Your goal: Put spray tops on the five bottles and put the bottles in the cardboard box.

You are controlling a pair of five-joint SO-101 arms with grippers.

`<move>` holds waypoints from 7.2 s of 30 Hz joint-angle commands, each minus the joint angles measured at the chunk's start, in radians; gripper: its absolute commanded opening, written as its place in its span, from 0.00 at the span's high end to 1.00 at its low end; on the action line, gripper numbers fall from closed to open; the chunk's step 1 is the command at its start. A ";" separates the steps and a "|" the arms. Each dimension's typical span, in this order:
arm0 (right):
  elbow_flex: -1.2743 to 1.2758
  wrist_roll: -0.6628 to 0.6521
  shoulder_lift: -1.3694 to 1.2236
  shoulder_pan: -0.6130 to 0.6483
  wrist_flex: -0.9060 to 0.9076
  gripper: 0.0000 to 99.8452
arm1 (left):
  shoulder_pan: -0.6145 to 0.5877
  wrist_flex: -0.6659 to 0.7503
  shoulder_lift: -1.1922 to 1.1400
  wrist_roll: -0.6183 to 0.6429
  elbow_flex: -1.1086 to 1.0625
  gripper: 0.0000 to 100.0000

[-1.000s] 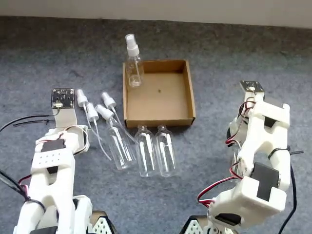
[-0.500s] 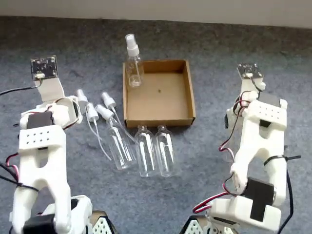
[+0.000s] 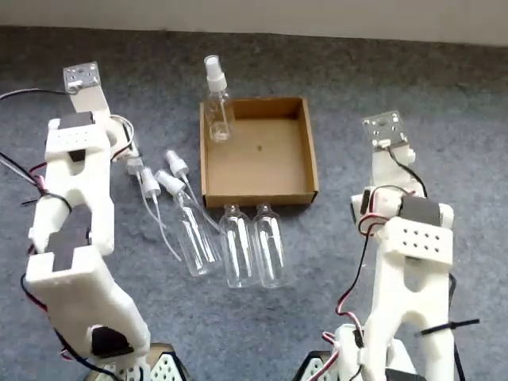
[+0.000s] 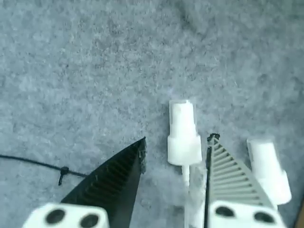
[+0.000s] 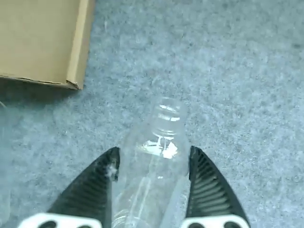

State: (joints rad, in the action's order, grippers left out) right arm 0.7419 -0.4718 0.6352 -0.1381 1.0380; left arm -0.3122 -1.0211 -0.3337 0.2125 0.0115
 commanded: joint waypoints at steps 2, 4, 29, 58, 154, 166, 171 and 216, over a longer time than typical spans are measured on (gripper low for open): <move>0.030 -0.020 0.140 0.005 -0.015 0.97 | -0.004 -0.132 -0.182 0.011 0.363 0.80; 0.053 -0.021 0.166 0.005 -0.015 0.97 | -0.004 -0.187 -0.254 0.009 0.460 0.78; 0.064 -0.021 0.183 0.012 -0.021 0.97 | -0.005 -0.717 -0.532 0.003 1.234 1.00; 0.344 0.325 0.578 0.628 -0.544 1.00 | 0.338 -0.321 1.079 -0.138 0.099 1.00; 0.682 0.397 0.975 0.641 -0.641 1.00 | 0.733 0.075 1.181 -0.140 -0.590 0.99; 0.682 0.407 0.975 0.641 -0.641 1.00 | 0.733 0.074 1.184 -0.250 -0.584 0.85; 0.682 0.408 0.970 0.641 -0.641 1.00 | 0.733 0.061 1.184 -0.252 -0.501 0.85; 0.682 0.408 0.970 0.641 -0.641 1.00 | 0.779 0.058 0.944 -0.255 -0.251 0.85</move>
State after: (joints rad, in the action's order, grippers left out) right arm 1.4415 -0.0729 1.5973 0.5079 0.4212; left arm 0.4442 -0.9766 0.6160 -0.0345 -0.2708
